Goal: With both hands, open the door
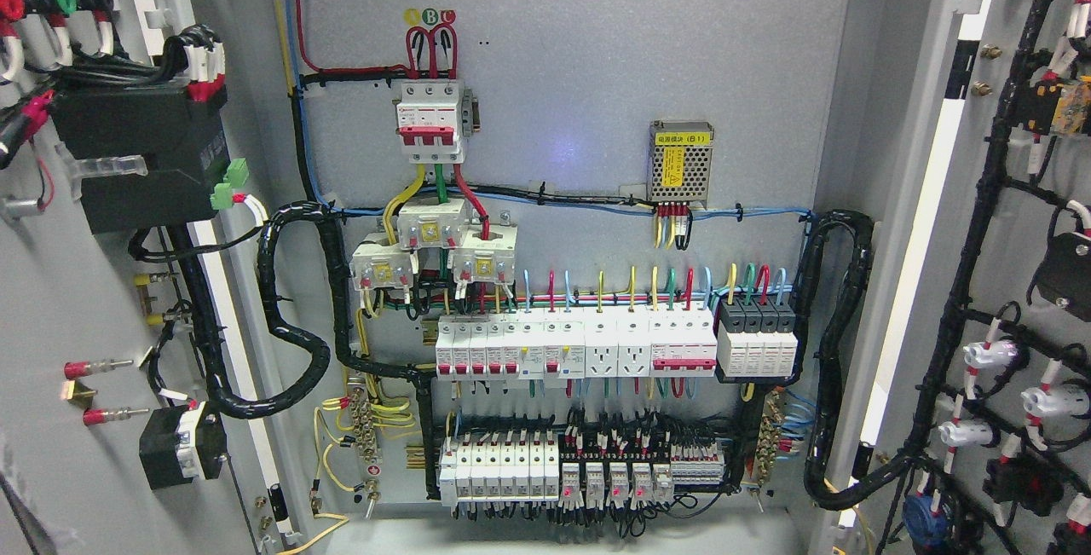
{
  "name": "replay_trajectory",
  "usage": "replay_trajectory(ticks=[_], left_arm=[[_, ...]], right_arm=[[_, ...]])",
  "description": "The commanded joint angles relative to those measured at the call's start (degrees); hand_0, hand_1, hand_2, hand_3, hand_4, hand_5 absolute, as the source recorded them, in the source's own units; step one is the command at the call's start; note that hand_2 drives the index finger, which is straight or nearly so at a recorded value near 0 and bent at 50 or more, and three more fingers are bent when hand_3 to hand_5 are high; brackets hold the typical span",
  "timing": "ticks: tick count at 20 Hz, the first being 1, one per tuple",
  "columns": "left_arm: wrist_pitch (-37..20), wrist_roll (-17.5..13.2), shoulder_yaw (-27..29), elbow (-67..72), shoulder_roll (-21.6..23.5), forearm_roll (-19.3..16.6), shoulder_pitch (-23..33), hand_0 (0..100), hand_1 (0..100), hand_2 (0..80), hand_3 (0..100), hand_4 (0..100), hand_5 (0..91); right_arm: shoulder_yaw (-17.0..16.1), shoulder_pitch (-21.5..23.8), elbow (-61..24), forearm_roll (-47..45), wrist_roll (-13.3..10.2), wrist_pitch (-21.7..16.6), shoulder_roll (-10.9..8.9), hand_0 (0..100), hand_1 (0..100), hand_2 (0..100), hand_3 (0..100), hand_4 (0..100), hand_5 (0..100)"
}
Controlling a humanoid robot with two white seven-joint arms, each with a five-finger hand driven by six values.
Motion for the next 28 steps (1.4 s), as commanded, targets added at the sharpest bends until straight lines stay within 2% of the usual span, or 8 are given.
replay_trajectory(ticks=[1,4,9,11,15,22,25,28], left_arm=[[-2.51,0.10,4.01,-5.16,1.86,1.50,-2.23,0,0,0.0,0,0,0.0],[-2.69,0.10,6.56,-5.25,1.07,1.50,-4.95,0,0,0.0,0,0,0.0],[-4.52,0.19,9.03,-6.92,0.89,1.50,-7.77,0,0,0.0,0,0,0.0],[-5.85,0.28,9.65,-7.00,0.72,1.59,-8.56,0,0,0.0,0,0,0.0],[-7.87,0.54,11.49,-7.27,-0.16,3.08,-9.70,0,0,0.0,0,0,0.0],[-8.31,0.54,13.95,-7.27,-0.51,3.35,-11.90,0,0,0.0,0,0,0.0],[-10.33,0.54,14.04,-7.27,-0.69,3.35,-12.17,0,0,0.0,0,0,0.0],[-10.60,0.54,14.31,-7.27,-0.78,3.35,-12.08,0,0,0.0,0,0,0.0]], right_arm=[[-3.90,6.15,-3.26,0.01,-0.01,-5.89,-3.57,19,0,0,0,0,0],[-5.92,10.19,-3.26,-0.08,0.07,-9.85,-5.42,19,0,0,0,0,0],[-9.61,14.07,-2.91,-0.43,-0.01,-18.02,-5.51,19,0,0,0,0,0],[-11.02,15.04,-2.82,-0.52,-0.01,-20.05,-5.25,19,0,0,0,0,0],[-14.88,17.32,-3.35,-0.52,-0.01,-21.55,-4.72,19,0,0,0,0,0],[-22.00,17.33,-3.35,-1.13,-0.10,-26.12,-4.37,19,0,0,0,0,0],[-24.20,17.15,-3.35,-8.93,-0.10,-26.04,-4.37,19,0,0,0,0,0],[-26.40,16.98,-3.35,-10.63,-0.10,-26.03,-4.98,19,0,0,0,0,0]])
